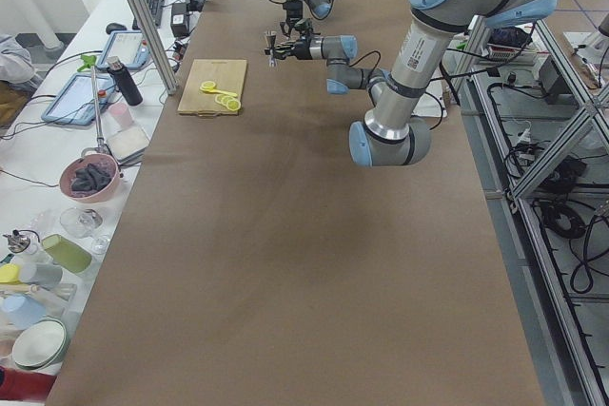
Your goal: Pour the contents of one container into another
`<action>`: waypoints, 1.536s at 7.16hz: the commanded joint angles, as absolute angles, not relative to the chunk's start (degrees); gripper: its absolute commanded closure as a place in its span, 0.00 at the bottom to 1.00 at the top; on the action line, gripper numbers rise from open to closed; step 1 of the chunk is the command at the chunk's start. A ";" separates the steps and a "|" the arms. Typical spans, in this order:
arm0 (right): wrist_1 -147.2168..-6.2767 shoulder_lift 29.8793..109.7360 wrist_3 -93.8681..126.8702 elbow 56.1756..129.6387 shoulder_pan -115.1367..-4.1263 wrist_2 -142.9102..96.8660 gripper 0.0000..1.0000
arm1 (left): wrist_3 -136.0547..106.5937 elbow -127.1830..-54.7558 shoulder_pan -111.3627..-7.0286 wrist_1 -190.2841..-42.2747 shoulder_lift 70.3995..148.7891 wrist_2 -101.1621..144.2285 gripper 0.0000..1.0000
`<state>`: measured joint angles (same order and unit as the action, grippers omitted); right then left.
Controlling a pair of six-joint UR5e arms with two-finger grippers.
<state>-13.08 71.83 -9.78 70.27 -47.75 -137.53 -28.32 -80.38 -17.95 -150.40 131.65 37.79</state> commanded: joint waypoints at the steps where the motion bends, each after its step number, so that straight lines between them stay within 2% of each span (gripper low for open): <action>1: -13.71 71.63 -9.76 70.40 -49.99 -139.55 0.70 | -28.30 -80.33 -17.84 -151.44 132.97 41.64 1.00; 3: -14.85 71.54 -9.76 70.84 -52.63 -141.49 0.85 | -28.39 -79.64 -17.84 -153.61 133.51 45.08 1.00; 4: -15.46 71.37 -9.76 71.01 -54.39 -142.72 0.96 | -28.21 -76.67 -17.75 -160.68 133.42 49.70 1.00; 5: -16.51 70.93 -9.76 71.28 -56.06 -144.13 1.00 | -28.04 -76.12 -17.75 -162.58 133.07 50.09 1.00; 11: -22.22 69.70 -9.76 78.65 -61.52 -145.63 1.00 | -27.86 -75.94 -17.75 -162.51 132.98 50.54 1.00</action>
